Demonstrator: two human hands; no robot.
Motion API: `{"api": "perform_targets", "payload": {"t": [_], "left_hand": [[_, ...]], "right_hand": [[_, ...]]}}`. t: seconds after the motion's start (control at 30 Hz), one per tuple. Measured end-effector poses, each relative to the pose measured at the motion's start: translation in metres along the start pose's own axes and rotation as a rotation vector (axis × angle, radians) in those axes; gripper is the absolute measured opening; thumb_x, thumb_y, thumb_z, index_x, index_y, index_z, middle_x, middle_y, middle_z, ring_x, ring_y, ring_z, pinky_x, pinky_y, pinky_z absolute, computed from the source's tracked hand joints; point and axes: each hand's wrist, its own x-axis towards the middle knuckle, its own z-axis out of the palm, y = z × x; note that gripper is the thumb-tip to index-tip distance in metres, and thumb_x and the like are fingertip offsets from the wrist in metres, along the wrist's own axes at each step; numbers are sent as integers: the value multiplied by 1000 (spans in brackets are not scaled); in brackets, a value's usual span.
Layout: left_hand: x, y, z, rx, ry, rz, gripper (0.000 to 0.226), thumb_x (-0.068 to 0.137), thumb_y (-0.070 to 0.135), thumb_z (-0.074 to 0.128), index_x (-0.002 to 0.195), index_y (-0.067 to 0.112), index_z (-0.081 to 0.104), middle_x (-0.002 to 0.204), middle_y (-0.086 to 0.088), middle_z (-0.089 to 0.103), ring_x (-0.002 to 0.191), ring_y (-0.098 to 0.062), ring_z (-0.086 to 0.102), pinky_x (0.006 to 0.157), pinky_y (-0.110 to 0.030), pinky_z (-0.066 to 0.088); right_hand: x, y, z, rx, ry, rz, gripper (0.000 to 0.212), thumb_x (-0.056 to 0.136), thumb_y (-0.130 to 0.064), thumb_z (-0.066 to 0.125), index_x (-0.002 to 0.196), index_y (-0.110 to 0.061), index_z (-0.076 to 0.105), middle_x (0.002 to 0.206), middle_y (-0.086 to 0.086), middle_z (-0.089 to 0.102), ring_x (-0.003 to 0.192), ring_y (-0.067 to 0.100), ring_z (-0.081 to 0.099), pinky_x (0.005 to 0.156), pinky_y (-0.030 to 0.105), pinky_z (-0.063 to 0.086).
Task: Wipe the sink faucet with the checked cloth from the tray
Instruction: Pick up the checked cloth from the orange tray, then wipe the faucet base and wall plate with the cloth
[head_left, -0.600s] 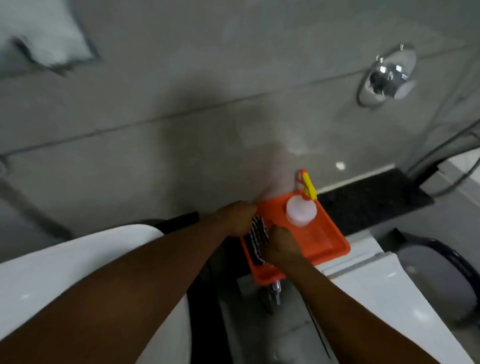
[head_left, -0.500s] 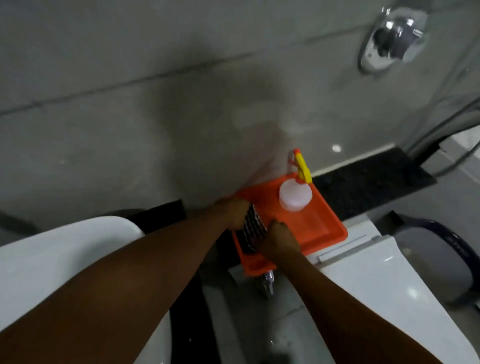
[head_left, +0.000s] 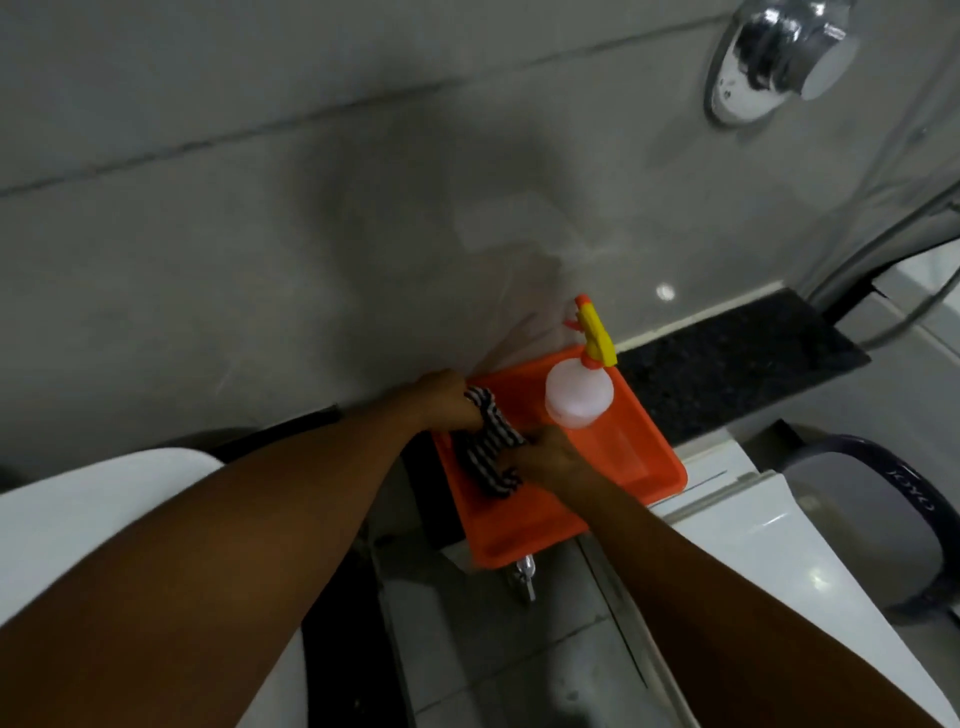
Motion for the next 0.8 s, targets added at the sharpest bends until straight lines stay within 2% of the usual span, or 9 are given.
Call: {"api": "perform_targets", "payload": {"t": [0.1,0.17,0.23,0.3,0.33,0.43,0.53,0.67,0.8], "left_hand": [[-41,-2,-37,-442,80,6,21,72,2,64,93,-2,67,87,-25,65,78,-35,64,67,-36,48],[-76,-4,-62,-655,71,45,14,79,-4,57,88,-8,67,85,-28,65,77,-36,64,69,-39,49],[-118,-9,-92,-822,81,97,17,81,-4,55,77,2,70,78,-18,67,74,-30,63,68,-34,48],[-161,-15,-124,-962,103,160,14,79,3,61,78,9,74,85,-13,72,83,-28,66,78,-39,50],[-186,-19,-142,-1010,128,194,11,73,8,66,80,9,75,90,-12,73,88,-28,68,83,-41,50],[-258,-39,-194,-1102,216,256,40,57,10,73,95,-1,69,102,-17,70,99,-32,64,86,-41,51],[-326,-64,-237,-1137,286,364,61,64,5,72,119,-17,54,116,-27,62,110,-39,59,93,-43,51],[-408,-106,-279,-1272,419,494,42,71,-7,68,111,-13,61,118,-36,59,109,-44,58,90,-45,55],[-451,-152,-297,-1266,684,353,45,74,-13,67,117,-17,55,115,-37,63,95,-41,68,79,-45,61]], "right_hand": [[-33,-41,-17,79,-45,-95,38,81,-1,70,118,0,65,119,25,69,108,37,67,98,51,55],[-56,-78,-22,111,-101,-169,33,80,6,68,112,0,65,116,27,69,102,35,67,96,51,53],[-81,-121,-18,154,-166,-258,27,79,12,65,102,-3,67,107,27,68,98,34,65,94,52,52],[-106,-160,-10,204,-215,-350,26,78,14,66,98,-3,68,102,23,69,96,34,66,90,49,52],[-119,-180,-4,230,-240,-384,25,79,11,67,99,-4,70,102,23,71,96,34,67,90,47,52],[-157,-241,23,336,-351,-425,40,81,3,68,120,4,63,128,32,63,110,38,63,100,55,47],[-190,-294,60,394,-479,-456,58,78,-9,70,133,1,54,138,30,56,116,39,58,97,53,47],[-223,-354,122,483,-666,-525,58,82,-5,70,136,2,53,140,29,56,132,43,51,116,54,34],[-237,-396,179,419,-505,-550,46,80,-4,76,124,-4,65,123,23,70,115,40,67,102,56,49]]}}
